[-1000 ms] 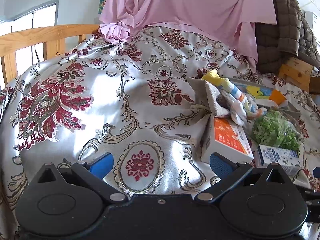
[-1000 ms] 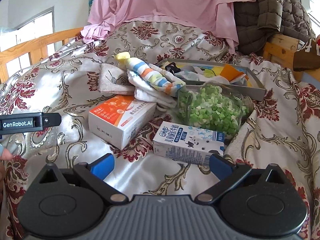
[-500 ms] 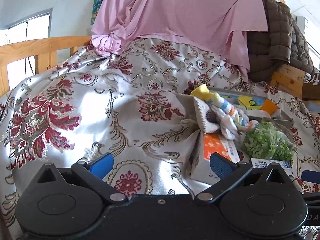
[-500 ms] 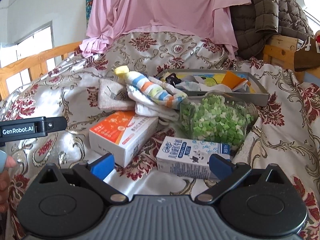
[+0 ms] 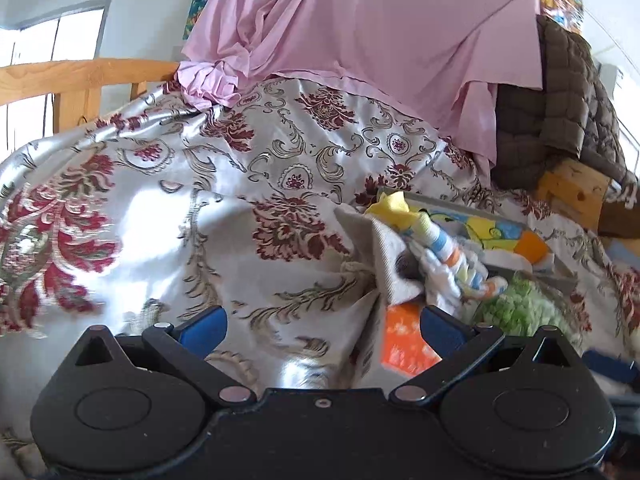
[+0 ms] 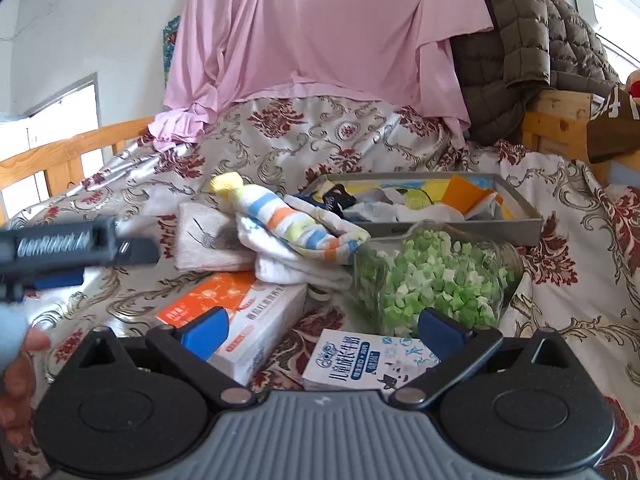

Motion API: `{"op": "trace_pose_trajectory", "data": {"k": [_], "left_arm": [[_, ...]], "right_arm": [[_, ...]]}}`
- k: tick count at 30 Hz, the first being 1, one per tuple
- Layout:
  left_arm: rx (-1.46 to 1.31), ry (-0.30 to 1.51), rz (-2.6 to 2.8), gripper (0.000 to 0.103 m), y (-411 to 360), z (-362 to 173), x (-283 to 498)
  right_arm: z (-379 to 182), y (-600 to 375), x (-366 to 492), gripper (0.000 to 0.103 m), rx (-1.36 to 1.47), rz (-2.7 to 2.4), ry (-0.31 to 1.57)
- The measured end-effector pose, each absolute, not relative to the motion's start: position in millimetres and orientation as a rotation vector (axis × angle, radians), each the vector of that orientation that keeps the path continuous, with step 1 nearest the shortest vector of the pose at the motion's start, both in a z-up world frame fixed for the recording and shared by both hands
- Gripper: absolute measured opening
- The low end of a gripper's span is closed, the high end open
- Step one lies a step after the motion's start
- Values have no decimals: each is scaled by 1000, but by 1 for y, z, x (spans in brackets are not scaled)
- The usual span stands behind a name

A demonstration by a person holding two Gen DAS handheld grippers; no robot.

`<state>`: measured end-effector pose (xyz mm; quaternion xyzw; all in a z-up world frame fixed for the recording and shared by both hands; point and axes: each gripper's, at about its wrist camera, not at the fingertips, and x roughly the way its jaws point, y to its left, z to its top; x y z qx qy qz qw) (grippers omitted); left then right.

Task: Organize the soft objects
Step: 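Grasp the grey drawstring pouch with left tool while right tool grasps the striped sock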

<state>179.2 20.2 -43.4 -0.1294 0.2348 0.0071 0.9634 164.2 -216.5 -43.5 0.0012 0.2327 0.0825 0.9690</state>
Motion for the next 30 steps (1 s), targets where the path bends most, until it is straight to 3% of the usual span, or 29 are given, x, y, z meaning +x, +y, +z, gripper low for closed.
{"op": "trace_pose_trajectory", "data": {"k": [14, 30], "left_arm": [[-344, 504, -97, 102, 10, -49, 255], [-406, 520, -130, 97, 24, -57, 278]], "right_arm": [[-37, -234, 197, 103, 52, 162, 365], [-25, -218, 263, 103, 2, 232, 311]]}}
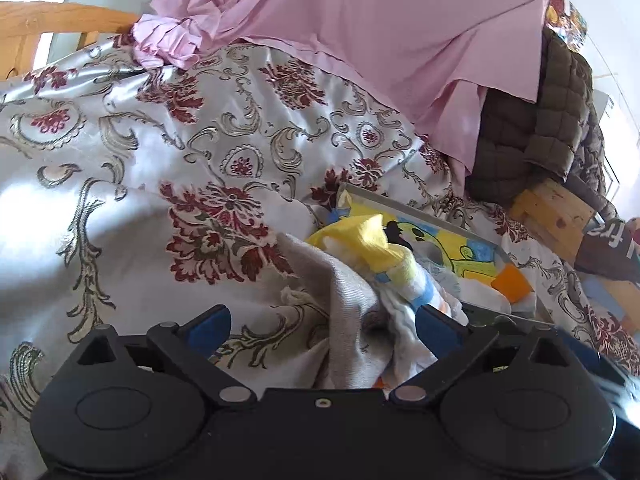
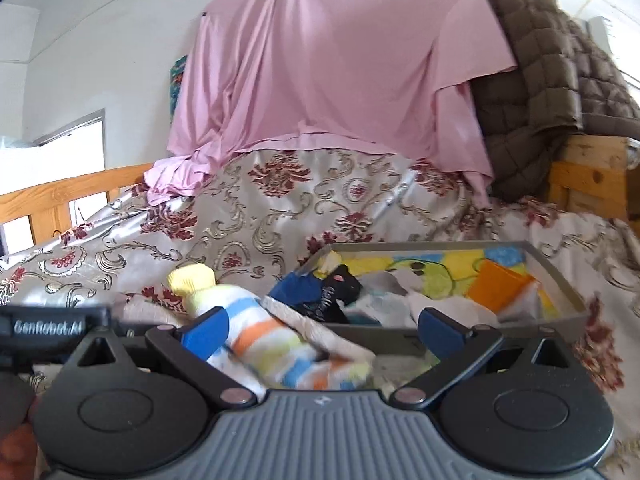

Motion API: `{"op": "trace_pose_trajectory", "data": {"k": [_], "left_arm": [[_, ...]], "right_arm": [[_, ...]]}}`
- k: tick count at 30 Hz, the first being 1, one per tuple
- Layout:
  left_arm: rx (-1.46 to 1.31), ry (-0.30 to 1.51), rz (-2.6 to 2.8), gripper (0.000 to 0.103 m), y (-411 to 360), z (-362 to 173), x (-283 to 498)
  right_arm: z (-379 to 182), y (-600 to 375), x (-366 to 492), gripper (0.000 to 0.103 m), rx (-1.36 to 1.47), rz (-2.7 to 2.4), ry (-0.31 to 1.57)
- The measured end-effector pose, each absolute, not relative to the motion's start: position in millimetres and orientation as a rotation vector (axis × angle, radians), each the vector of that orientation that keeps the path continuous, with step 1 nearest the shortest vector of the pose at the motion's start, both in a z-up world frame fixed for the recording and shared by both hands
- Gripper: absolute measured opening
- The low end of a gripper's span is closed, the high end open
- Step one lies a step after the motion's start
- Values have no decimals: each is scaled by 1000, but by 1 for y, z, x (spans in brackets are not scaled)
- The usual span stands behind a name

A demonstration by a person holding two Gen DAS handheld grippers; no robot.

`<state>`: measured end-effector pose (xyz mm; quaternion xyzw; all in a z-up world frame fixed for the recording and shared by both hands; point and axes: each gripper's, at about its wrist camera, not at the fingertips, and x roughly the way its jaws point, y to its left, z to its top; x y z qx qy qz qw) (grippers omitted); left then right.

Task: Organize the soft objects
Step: 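Grasp the grey drawstring pouch with left tool while right tool grasps the striped sock, then lift and carry the pouch with left tool toward the tray while right tool carries the striped sock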

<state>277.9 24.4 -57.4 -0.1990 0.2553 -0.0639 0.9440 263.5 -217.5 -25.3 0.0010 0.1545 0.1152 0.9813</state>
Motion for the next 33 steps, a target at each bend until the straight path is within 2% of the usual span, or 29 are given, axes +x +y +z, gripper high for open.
{"op": "trace_pose_trajectory", "data": {"k": [8, 12, 19, 22, 27, 30, 33], "left_arm": [[-454, 544, -188, 72, 35, -65, 284], [-469, 555, -205, 48, 35, -70, 288], [-477, 551, -240, 27, 33, -74, 287], [-473, 550, -244, 20, 32, -75, 286], [-463, 549, -243, 16, 29, -76, 285], [-462, 552, -241, 15, 28, -77, 286], [-466, 555, -235, 15, 26, -78, 285]], "right_arm": [[-13, -216, 291, 97, 59, 383, 384], [-13, -214, 300, 91, 113, 457, 437], [-28, -198, 316, 83, 116, 502, 531], [-33, -197, 319, 81, 145, 499, 552], [-38, -203, 325, 79, 246, 518, 584], [-39, -206, 327, 74, 272, 506, 590], [-42, -211, 330, 63, 319, 507, 608]]}}
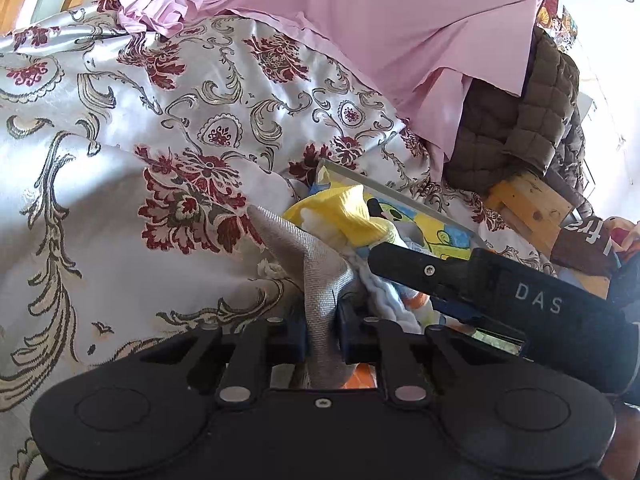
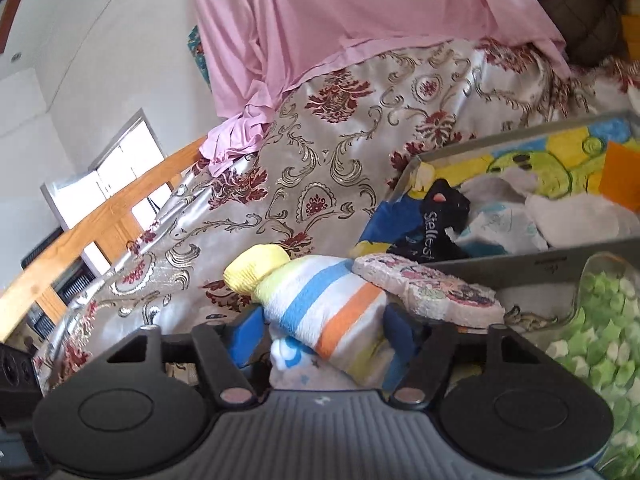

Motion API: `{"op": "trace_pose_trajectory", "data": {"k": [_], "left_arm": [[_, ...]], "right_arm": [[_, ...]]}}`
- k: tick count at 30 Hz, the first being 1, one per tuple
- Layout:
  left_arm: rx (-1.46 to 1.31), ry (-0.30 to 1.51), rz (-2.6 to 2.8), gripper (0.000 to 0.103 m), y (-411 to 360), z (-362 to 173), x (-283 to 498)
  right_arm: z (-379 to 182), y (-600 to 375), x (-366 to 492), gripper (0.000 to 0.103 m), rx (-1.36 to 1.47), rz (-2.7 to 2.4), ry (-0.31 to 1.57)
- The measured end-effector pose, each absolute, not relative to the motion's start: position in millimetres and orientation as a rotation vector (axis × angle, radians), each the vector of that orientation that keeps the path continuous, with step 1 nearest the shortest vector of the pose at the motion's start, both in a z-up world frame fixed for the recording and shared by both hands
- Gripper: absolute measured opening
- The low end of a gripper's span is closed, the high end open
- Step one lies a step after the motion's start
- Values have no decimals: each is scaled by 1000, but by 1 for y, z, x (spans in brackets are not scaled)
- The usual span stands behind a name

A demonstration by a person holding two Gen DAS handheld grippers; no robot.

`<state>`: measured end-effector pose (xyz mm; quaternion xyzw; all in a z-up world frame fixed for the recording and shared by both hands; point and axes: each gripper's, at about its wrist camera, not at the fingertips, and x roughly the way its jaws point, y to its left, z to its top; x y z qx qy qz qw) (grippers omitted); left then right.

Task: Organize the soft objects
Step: 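Lift and carry the pouch with left tool toward the tray while right tool carries the striped sock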

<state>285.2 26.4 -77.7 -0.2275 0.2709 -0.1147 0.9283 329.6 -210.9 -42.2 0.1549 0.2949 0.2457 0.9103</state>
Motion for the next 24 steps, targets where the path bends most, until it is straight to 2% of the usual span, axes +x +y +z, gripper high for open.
{"op": "trace_pose_trajectory", "data": {"k": [2, 4, 7, 9, 16, 24], "left_arm": [[-465, 556, -232, 15, 26, -78, 285], [-461, 556, -228, 15, 25, -78, 284], [-466, 559, -227, 14, 24, -78, 283], [-467, 563, -219, 13, 23, -77, 282], [-444, 562, -190, 6, 16, -67, 272], [-424, 547, -167, 3, 11, -52, 249]], "right_arm": [[-44, -215, 331, 56, 350, 502, 616], [-45, -220, 333, 43, 389, 503, 622], [-46, -227, 334, 30, 453, 510, 628], [-46, -229, 334, 26, 467, 506, 629], [-39, -228, 325, 21, 453, 513, 633], [-22, -241, 304, 18, 515, 549, 621]]}}
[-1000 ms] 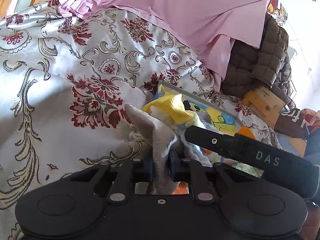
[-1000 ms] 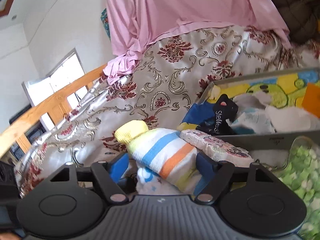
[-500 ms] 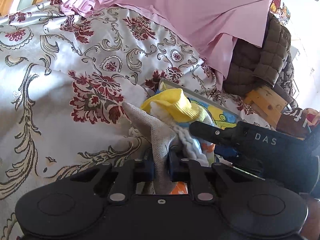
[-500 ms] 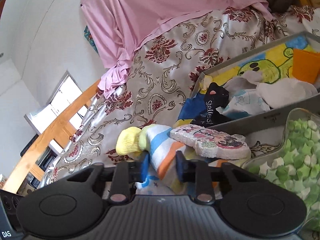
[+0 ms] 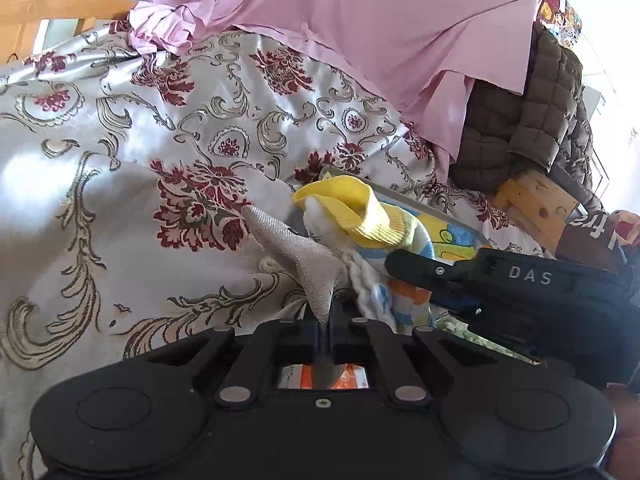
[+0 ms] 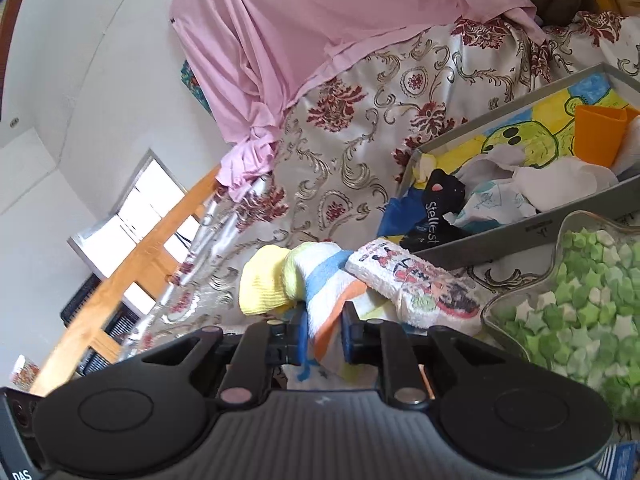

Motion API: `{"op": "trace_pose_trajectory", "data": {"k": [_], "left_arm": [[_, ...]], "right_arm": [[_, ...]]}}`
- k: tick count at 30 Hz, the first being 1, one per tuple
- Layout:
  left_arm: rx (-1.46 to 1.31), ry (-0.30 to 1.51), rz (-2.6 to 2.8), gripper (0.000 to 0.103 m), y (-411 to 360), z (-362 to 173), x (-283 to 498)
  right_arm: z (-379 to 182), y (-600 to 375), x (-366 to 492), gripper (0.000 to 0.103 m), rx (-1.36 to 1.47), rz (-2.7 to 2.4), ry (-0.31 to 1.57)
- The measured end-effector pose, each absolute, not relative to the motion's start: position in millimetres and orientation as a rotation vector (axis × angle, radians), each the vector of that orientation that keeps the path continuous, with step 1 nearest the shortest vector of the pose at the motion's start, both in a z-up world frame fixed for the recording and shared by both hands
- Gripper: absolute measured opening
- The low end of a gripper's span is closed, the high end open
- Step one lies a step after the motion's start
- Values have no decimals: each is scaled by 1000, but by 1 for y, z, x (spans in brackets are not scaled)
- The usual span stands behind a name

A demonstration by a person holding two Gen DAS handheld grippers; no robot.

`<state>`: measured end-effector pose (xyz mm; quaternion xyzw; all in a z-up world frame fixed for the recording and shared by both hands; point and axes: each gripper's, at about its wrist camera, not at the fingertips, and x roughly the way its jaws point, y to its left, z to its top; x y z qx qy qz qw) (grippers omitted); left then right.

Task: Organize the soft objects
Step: 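Lift and carry the pouch with left tool toward the tray while right tool carries the striped sock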

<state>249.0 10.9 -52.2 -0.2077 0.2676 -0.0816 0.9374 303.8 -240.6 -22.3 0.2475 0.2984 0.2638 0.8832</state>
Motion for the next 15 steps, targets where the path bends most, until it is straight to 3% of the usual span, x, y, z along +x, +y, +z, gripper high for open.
{"op": "trace_pose_trajectory", "data": {"k": [15], "left_arm": [[-420, 523, -145, 3, 10, -14, 185]], "right_arm": [[23, -267, 266, 17, 612, 595, 530]]}}
